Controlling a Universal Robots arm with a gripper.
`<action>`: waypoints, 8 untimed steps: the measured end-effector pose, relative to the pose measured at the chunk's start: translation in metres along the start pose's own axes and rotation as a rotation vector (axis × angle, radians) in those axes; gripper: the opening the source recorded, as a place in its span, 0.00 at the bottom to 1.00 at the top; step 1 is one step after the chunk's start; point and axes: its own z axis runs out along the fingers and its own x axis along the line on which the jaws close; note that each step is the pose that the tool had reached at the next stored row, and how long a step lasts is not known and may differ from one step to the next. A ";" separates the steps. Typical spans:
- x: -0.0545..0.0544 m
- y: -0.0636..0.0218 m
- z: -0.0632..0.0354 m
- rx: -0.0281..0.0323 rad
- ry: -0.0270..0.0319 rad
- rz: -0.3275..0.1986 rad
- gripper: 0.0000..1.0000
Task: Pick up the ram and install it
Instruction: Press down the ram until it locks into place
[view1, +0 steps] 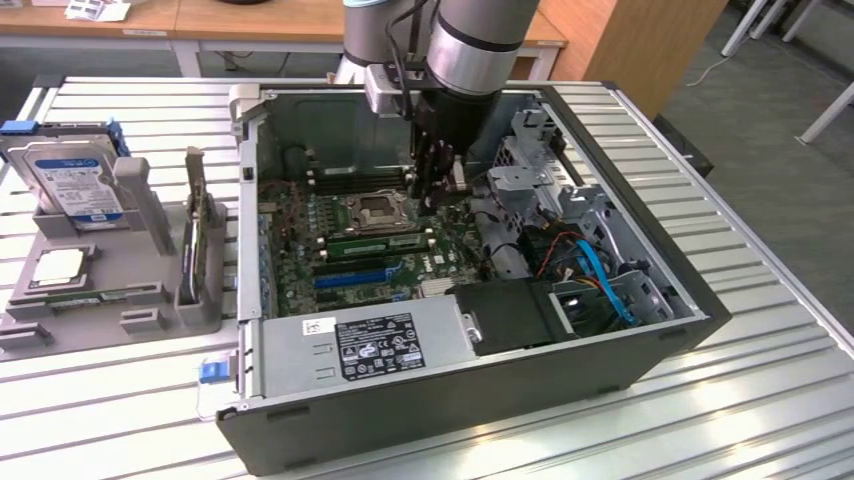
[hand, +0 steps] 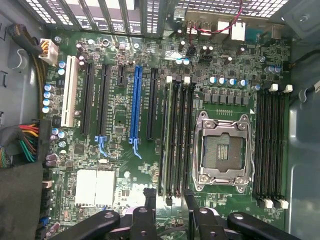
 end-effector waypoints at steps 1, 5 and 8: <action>0.000 0.0000 0.0000 0.0001 0.0000 0.000 0.34; 0.000 0.0000 0.0000 0.0001 0.0000 0.000 0.34; 0.000 0.0000 0.0000 0.0000 0.0000 0.000 0.27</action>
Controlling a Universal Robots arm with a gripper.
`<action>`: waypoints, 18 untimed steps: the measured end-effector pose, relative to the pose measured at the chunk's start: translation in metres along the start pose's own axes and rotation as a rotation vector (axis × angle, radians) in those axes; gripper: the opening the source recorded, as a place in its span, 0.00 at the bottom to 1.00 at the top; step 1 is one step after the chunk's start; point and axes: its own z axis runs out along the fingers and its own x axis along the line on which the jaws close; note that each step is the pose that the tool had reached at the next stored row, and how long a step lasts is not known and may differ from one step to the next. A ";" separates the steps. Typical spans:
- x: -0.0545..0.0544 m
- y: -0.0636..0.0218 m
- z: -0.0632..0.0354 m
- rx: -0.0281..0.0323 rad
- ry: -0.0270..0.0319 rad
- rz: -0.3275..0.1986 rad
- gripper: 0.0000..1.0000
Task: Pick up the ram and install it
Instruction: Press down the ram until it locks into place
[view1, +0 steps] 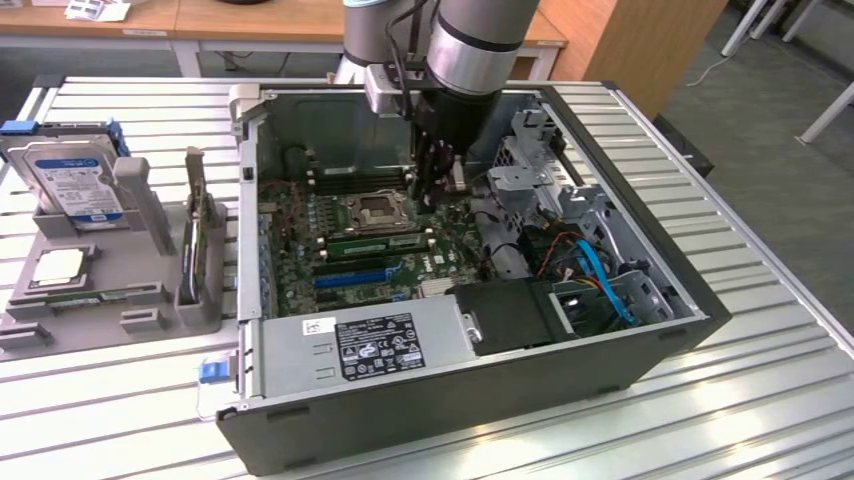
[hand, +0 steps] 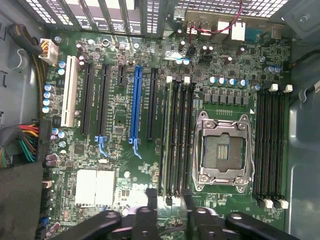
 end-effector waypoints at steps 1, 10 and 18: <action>0.000 0.0000 0.0000 0.0000 0.0000 0.000 0.27; 0.000 -0.0089 -0.0003 -0.0001 -0.0018 0.000 0.11; 0.001 -0.0145 0.0120 -0.0003 -0.0021 -0.001 0.11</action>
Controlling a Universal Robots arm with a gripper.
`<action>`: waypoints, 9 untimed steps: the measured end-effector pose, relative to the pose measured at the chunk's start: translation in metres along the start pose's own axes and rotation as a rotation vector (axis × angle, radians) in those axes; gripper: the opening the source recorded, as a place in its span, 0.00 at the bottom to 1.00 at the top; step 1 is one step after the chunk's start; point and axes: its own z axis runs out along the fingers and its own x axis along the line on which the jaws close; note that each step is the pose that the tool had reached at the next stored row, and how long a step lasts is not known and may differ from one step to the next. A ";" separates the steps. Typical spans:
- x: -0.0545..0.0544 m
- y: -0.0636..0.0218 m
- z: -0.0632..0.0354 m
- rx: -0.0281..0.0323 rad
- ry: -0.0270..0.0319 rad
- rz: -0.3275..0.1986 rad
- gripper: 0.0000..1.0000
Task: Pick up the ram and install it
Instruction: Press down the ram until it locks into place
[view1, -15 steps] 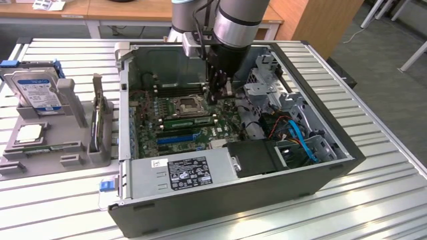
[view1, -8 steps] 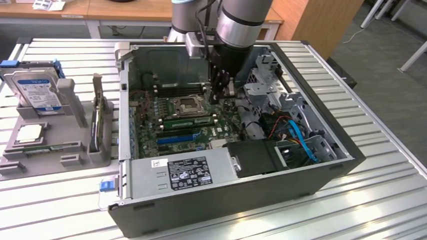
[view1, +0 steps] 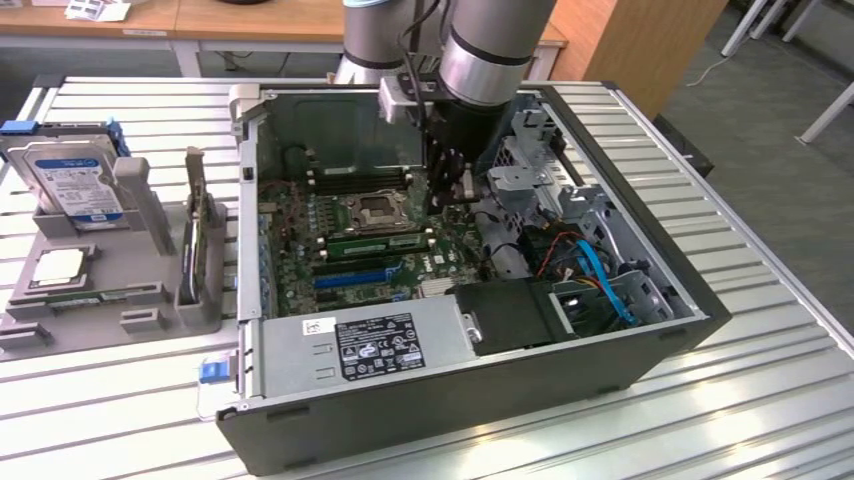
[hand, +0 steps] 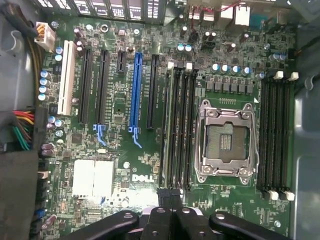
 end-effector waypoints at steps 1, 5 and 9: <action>0.000 -0.0001 0.0018 0.0000 0.0001 0.000 0.11; 0.001 -0.0005 0.0089 -0.0001 0.0002 0.000 0.11; 0.001 0.0084 0.0168 0.0000 0.0004 0.000 0.11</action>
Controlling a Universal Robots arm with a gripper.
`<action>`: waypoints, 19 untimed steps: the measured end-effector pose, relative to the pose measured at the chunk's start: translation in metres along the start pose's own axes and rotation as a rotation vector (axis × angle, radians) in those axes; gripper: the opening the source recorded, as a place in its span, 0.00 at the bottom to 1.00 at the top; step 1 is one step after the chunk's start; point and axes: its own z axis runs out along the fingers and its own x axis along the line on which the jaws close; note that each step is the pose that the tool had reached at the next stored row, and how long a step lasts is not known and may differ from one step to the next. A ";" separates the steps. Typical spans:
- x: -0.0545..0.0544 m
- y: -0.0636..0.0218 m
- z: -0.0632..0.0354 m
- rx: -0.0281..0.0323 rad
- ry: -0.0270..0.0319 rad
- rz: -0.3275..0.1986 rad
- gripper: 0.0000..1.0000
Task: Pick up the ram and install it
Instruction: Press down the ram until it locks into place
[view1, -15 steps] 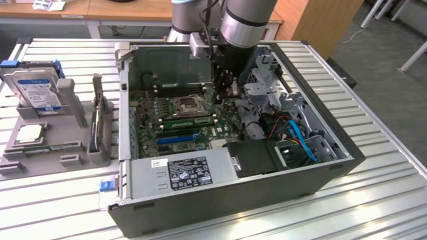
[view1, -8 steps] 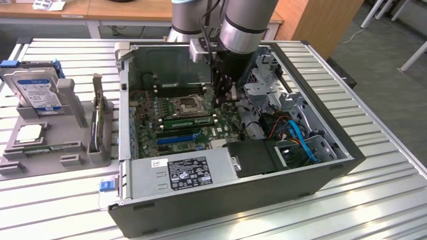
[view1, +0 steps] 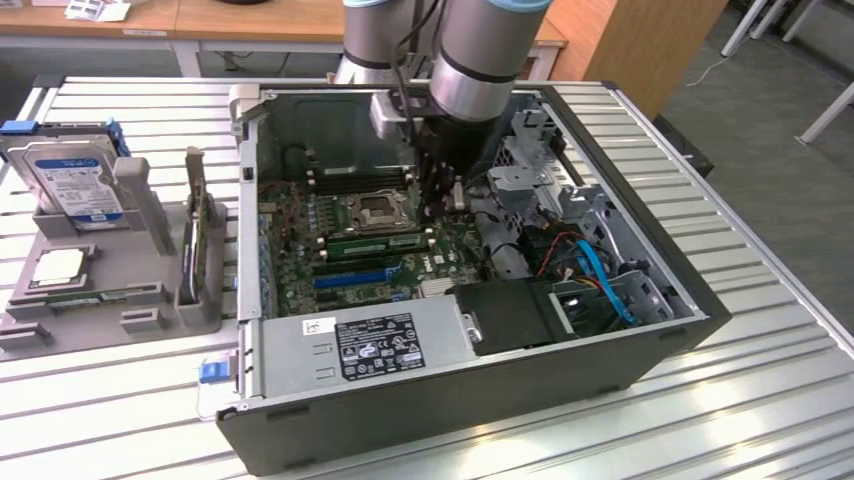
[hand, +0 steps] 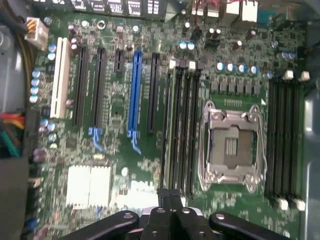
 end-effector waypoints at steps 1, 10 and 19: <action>0.000 0.0031 0.0020 0.0000 0.0000 0.000 0.11; -0.001 -0.0012 0.0180 -0.0003 0.0003 -0.004 0.11; 0.000 -0.0020 0.0301 -0.0001 0.0008 -0.004 0.11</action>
